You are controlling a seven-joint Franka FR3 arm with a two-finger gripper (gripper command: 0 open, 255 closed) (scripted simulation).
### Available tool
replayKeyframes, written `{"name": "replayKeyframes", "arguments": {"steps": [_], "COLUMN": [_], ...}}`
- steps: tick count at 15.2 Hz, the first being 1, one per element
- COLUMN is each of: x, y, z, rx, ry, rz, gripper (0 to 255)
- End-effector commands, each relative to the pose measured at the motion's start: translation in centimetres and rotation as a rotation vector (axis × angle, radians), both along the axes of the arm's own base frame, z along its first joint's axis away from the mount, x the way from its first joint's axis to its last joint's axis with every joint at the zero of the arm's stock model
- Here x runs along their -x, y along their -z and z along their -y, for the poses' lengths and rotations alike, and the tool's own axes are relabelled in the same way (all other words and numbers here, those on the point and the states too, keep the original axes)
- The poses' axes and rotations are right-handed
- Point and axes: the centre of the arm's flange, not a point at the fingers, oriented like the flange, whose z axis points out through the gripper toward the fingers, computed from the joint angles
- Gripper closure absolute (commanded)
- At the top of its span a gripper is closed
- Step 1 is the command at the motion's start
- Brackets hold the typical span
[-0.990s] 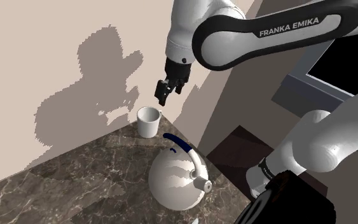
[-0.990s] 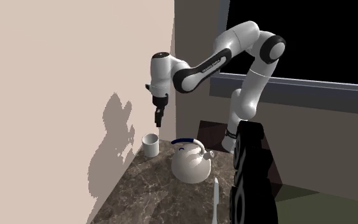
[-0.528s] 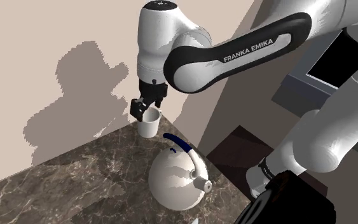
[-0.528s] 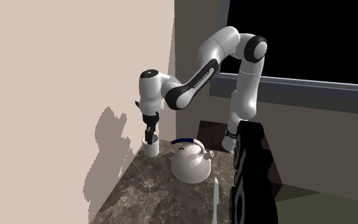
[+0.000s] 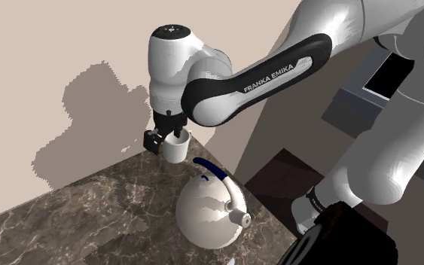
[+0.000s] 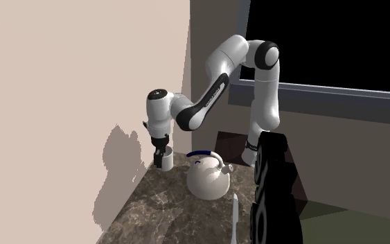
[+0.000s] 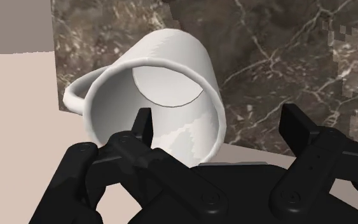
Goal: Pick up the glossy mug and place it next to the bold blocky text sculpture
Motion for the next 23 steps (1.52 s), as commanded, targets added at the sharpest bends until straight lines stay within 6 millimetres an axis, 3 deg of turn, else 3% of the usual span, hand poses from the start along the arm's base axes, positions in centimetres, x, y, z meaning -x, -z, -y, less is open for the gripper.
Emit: {"name": "replayKeyframes", "arguments": {"steps": [1,9,10,19,23], "x": [0.0,0.0,0.0,0.0,0.0], "y": [1.1,1.4,1.4,1.4,-0.7], "z": [0.1,0.1,0.1,0.1,0.1], "rx": [0.0,0.0,0.0,0.0,0.0], "ry": [0.0,0.0,0.0,0.0,0.0], "rz": [0.0,0.0,0.0,0.0,0.0], "gripper": [0,0,255,255,255]}}
